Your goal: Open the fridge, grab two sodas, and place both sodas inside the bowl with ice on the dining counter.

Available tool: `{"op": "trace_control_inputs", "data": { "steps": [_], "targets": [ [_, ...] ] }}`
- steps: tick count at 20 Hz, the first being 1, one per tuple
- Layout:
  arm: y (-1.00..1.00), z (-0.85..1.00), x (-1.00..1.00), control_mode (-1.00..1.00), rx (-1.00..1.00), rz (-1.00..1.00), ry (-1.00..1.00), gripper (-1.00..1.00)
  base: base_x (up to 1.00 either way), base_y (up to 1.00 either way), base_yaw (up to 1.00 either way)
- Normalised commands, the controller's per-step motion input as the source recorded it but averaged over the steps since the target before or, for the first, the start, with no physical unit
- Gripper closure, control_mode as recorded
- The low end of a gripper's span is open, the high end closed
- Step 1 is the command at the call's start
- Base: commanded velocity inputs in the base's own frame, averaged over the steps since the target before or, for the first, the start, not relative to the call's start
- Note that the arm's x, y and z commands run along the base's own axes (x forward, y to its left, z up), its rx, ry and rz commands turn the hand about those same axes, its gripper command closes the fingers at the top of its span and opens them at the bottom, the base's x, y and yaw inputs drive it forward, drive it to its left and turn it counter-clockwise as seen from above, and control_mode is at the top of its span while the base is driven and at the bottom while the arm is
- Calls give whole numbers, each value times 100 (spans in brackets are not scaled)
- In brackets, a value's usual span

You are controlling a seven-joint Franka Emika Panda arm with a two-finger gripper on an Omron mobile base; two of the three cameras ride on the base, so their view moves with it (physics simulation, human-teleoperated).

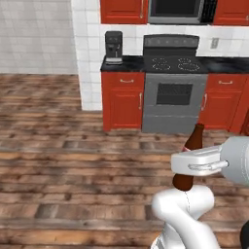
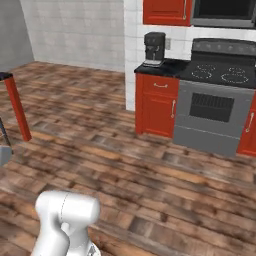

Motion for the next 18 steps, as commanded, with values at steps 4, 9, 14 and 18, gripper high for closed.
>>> {"op": "trace_control_inputs", "data": {
  "steps": [4,9,14,18],
  "targets": [
    [0,0,0,100,0,0,0,100,20,29,51],
    [0,0,0,100,0,0,0,100,57,5,41],
    [0,0,0,100,0,0,0,100,96,-42,27],
    [0,0,0,100,0,0,0,100,100,-63,25]
  ]
}}
